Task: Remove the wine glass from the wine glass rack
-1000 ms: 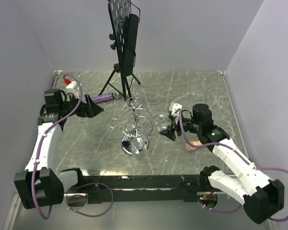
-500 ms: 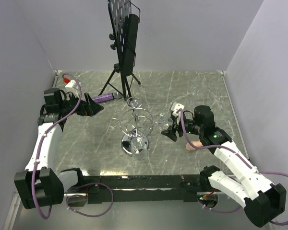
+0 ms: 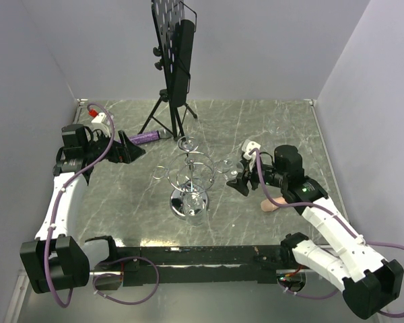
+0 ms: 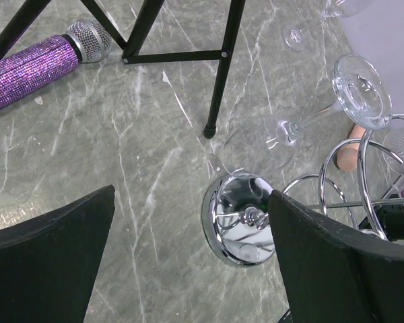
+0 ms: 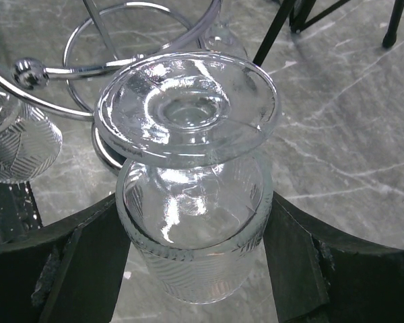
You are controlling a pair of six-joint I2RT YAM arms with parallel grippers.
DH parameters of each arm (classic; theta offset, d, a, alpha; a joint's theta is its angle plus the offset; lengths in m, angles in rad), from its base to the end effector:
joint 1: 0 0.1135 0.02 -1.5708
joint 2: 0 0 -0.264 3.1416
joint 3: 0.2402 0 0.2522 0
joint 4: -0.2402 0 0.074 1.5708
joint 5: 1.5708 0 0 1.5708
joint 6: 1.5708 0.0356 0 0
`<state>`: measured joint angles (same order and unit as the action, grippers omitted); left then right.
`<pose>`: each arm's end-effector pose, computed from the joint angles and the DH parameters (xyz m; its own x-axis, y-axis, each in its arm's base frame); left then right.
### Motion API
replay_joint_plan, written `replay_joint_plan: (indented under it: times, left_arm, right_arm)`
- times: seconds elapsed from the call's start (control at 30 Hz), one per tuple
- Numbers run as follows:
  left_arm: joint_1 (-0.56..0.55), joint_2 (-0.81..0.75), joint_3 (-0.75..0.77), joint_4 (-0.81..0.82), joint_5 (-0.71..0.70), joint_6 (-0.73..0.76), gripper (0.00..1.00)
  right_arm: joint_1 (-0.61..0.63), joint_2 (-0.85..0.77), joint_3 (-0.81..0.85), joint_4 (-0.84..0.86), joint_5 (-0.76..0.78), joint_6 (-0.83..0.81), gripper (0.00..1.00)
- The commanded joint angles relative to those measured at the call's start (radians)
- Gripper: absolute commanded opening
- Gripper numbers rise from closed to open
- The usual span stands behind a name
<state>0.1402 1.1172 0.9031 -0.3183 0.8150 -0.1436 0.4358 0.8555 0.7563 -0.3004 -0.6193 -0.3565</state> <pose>0.2425 0.0081 0.3074 -0.5726 -0.1799 -0.7999 0.4477 0.7487 -0.4889 0.1648 0.0995 0.3082 -0.0414 -0.3327 -0.9421 -0.8995 0.4229 -0.1099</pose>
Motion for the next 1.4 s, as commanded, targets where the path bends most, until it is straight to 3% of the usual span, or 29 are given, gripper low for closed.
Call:
replay_joint_plan:
  times: [0.0,0.3,0.47,0.67,0.83,1.0,1.17,1.37]
  left_arm:
    - [-0.001,-0.020,-0.004,0.018,0.012,0.012,1.00]
    - [-0.002,-0.152,0.019,0.068,-0.100,0.073,1.00]
    - [-0.004,-0.276,0.083,0.114,-0.152,0.252,0.97]
    - [-0.004,-0.324,0.241,0.194,-0.042,0.417,0.91]
    - [-0.028,-0.193,0.509,0.164,0.145,0.429,0.82]
    - [-0.132,-0.106,0.658,0.091,0.156,0.551,0.83]
    - [-0.336,-0.007,0.836,-0.050,0.047,0.706,0.84]
    - [-0.649,0.012,0.872,-0.033,-0.134,0.786,0.84]
  right_arm:
    - [-0.015,-0.050,0.070,-0.003,0.016,0.017,0.22]
    - [-0.120,-0.033,0.306,-0.247,0.001,0.096,0.22]
    - [-0.138,0.079,0.540,-0.336,-0.057,0.194,0.20]
    - [-0.135,0.195,0.686,-0.293,-0.238,0.335,0.21]
    - [-0.134,0.258,0.728,-0.243,-0.338,0.355,0.21]
    - [-0.129,0.307,0.765,-0.192,-0.411,0.441,0.21]
    - [-0.117,0.321,0.787,-0.157,-0.428,0.493,0.22]
    - [-0.114,0.318,0.795,-0.157,-0.418,0.490,0.23]
